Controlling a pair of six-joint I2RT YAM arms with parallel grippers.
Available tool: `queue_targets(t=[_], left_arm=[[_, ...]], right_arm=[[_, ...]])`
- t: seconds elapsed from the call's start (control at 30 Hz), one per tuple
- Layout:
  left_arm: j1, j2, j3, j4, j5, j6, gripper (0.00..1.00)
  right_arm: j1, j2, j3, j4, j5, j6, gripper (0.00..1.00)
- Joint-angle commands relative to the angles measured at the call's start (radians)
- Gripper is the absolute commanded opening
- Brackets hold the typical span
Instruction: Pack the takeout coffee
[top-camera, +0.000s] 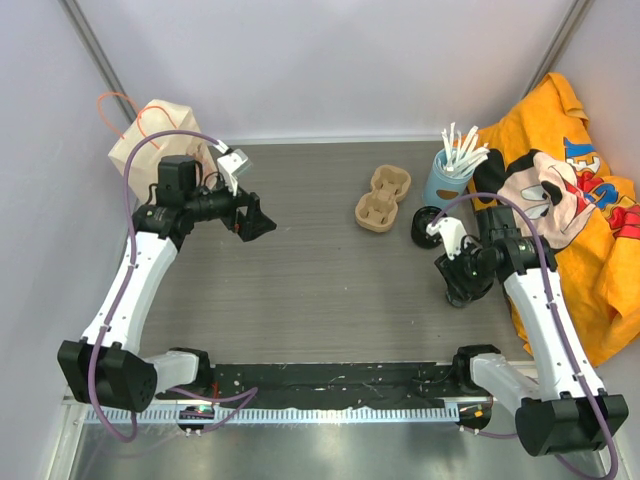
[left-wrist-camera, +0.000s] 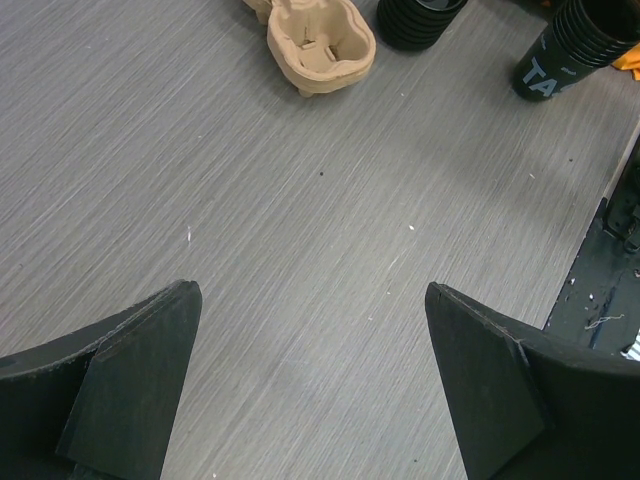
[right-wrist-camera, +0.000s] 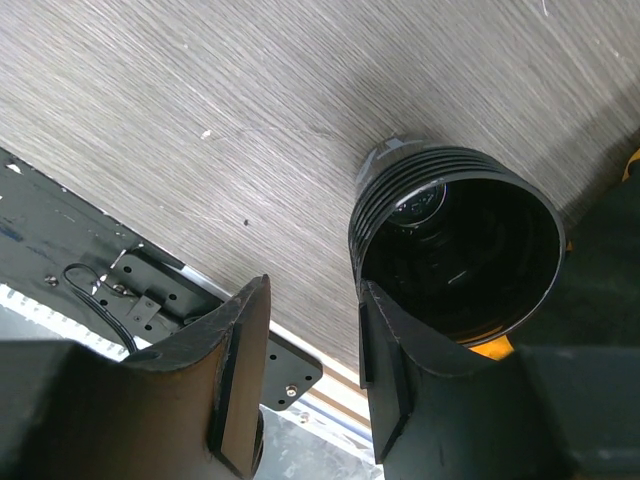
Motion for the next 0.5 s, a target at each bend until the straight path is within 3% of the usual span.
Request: queue_targets(t=[0.0, 0.47], left_arm=[[-0.005, 0.001, 0.016, 0.002, 0.024, 0.000, 1.00], [-0.005, 0.006, 0.011, 0.002, 0.027, 0.002, 1.00]], right_arm=[[-0.014, 0.001, -0.023, 0.038, 0.027, 0.005, 0.45], [-0.052, 0.020, -0.036, 0.078, 0.015, -0.024, 0.43]])
